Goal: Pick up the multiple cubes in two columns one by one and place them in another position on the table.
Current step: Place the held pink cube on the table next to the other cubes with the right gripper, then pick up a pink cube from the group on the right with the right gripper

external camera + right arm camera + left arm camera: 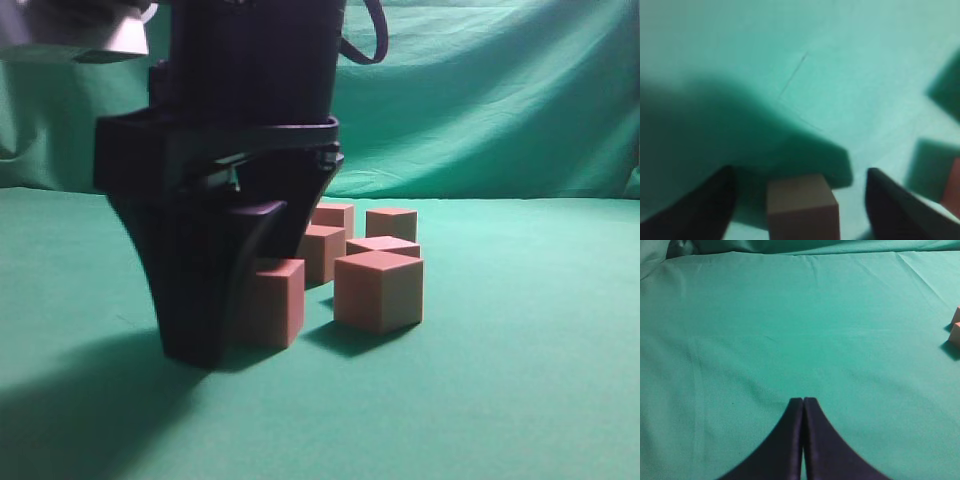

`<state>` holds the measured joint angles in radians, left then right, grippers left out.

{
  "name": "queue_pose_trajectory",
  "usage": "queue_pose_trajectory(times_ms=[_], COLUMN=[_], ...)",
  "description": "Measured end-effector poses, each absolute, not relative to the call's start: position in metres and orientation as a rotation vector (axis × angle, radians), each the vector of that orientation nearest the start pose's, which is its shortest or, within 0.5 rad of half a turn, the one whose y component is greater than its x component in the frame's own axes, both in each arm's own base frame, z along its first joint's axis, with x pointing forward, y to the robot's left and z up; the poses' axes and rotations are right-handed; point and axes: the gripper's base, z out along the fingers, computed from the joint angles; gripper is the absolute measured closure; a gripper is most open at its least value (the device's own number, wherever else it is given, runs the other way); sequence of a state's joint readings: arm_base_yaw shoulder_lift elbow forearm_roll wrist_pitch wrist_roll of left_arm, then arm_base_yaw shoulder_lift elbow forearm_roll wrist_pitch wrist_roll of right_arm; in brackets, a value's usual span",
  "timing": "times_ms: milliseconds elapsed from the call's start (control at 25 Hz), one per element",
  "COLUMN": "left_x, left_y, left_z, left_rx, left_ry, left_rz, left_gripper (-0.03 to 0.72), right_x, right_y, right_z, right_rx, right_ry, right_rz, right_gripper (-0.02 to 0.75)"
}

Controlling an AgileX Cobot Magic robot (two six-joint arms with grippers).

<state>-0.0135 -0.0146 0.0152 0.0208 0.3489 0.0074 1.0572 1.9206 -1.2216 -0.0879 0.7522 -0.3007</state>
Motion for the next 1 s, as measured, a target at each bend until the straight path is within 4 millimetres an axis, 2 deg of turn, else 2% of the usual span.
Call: queue_pose_trajectory(times_ms=[120,240,280,520,560,760,840,960,1000], left_x=[0.053,0.053,0.053,0.053,0.053,0.053,0.053,0.053,0.053], left_y=[0.0,0.0,0.0,0.0,0.0,0.0,0.0,0.0,0.0], left_z=[0.177,0.177,0.177,0.177,0.177,0.177,0.177,0.177,0.177], left_rx=[0.032,0.032,0.032,0.032,0.032,0.032,0.032,0.032,0.032], left_ry=[1.833,1.833,1.833,1.833,1.833,1.833,1.833,1.833,1.833], left_rz=[0.016,0.016,0.016,0.016,0.016,0.016,0.016,0.016,0.016], left_gripper=[0.688,0.688,0.688,0.688,0.688,0.688,0.688,0.688,0.688], right_x=[0.186,0.184,0.183,0.17,0.166,0.156,0.161,0.181,0.188], right_y=[0.318,0.313,0.31,0.284,0.278,0.242,0.223,0.189,0.179], right_z=[0.165,0.185,0.197,0.268,0.279,0.326,0.338,0.35,0.352], right_rx=[-1.899,-1.881,-1.866,-1.731,-1.692,-1.473,-1.332,-1.092,-1.022], right_ry=[2.221,2.195,2.175,2.117,2.119,2.164,2.208,2.29,2.315], right_rz=[0.021,0.027,0.033,0.092,0.106,0.077,-0.012,-0.155,-0.185], right_gripper=[0.095,0.095,0.051,0.069,0.114,0.113,0.113,0.113,0.16])
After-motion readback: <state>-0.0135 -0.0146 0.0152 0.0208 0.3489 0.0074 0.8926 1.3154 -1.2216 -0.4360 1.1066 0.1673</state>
